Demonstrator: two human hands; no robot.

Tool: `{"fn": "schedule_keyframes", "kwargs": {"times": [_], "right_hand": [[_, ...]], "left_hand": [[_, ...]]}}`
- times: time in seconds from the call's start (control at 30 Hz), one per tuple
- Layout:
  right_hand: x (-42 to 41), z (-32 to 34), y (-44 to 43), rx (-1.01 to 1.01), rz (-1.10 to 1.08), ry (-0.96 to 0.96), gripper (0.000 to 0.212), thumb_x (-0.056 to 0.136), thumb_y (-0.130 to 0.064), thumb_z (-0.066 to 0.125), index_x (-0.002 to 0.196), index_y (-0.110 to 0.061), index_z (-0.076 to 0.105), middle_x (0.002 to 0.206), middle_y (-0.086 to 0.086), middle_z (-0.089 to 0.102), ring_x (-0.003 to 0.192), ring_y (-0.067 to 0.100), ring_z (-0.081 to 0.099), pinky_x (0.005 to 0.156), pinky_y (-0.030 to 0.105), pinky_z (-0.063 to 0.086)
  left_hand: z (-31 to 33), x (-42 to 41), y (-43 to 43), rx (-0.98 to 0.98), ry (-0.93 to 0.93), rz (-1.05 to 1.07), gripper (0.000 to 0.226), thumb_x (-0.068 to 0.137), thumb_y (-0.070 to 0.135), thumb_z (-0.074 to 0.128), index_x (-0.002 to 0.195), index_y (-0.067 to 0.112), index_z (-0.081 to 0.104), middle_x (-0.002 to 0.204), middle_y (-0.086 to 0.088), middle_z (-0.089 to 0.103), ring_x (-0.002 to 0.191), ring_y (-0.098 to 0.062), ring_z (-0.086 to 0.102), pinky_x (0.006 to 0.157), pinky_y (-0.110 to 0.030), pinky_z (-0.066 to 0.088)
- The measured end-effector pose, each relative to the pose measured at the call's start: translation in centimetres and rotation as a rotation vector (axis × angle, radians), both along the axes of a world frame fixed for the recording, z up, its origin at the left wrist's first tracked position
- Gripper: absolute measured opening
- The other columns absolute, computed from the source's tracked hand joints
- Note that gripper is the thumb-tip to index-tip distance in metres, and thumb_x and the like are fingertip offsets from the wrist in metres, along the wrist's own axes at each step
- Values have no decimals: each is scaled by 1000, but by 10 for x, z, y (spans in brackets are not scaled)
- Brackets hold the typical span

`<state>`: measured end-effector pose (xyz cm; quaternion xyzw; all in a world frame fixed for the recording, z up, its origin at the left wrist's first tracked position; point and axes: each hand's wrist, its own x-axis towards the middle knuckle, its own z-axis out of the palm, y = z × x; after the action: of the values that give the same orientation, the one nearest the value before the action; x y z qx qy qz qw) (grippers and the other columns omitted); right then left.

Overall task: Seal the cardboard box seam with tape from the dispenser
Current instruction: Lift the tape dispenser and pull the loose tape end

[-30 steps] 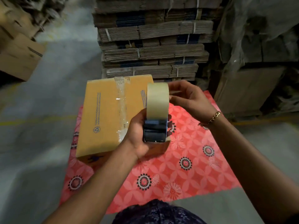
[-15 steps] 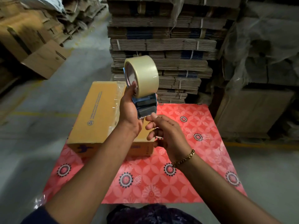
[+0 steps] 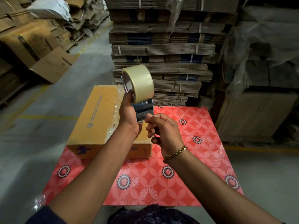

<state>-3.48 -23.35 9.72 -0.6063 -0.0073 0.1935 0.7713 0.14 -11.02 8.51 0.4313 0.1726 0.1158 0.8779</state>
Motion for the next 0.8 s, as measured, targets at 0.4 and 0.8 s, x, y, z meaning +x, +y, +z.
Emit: {"fn": "schedule_keyframes", "kwargs": {"times": [0.4,0.8], "right_hand": [[-6,-5,7,-10,-74,-27,17,90,-17,66,73,-13,62,52,-3,55,42,10,48,40,20,27],[-19,-63,17,-90,-47,131,19,89,-27,70,85,-9,67,56,1,55,43,12,49,41,20,28]], "left_hand": [[5,22,15,-102,-10,-23,61,96,39,47,134,-7,56,95,-18,64,71,-28,63,63,-30,53],[-44,28,53,-27,243,-111,37,96,38,49,106,12,73,90,-11,75,73,-29,72,64,-35,59]]}}
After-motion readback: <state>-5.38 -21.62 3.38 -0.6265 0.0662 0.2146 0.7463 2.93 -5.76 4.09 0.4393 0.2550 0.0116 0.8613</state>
